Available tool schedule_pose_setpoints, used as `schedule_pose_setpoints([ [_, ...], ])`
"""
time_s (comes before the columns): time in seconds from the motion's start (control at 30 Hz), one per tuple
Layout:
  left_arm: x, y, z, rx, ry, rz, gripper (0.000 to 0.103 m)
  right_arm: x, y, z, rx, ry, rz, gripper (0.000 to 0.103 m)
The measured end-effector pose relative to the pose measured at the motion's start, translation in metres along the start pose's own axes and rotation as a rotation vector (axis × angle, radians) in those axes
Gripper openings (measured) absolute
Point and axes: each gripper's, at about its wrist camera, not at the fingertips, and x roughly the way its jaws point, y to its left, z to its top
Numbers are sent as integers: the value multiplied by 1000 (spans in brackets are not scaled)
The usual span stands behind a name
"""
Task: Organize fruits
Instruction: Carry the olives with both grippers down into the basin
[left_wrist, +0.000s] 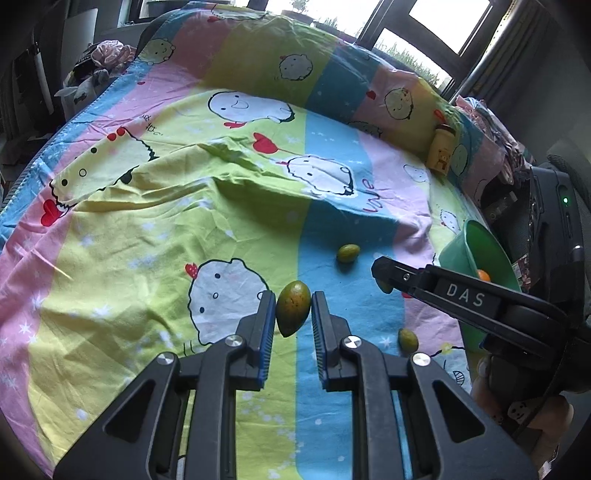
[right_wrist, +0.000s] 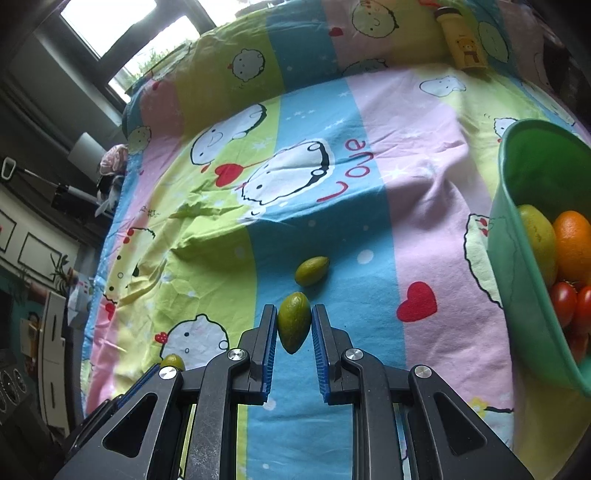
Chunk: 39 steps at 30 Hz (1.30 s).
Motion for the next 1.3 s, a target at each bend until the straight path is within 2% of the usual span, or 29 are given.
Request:
schedule_pose_setpoints([
  [0.33,-20,-50,10,115,-85,-102,19,-62,-32,5,64,-164,15,21],
  [0.67,-22,-126,33,285,-113,-214,19,-113,-88,7,202,-313,-80,21],
  [0.87,-8,-166,40,380,-81,-300,19,-132,-115,2,279,-360,-125,21],
  [1.07,20,-183,35,377,-11,-402,19,-140,-139,-4,340,-370,-139,21],
  [1.3,46,-209,19,416,78,-453,19,-138,-156,-10,378,-349,-155,21],
])
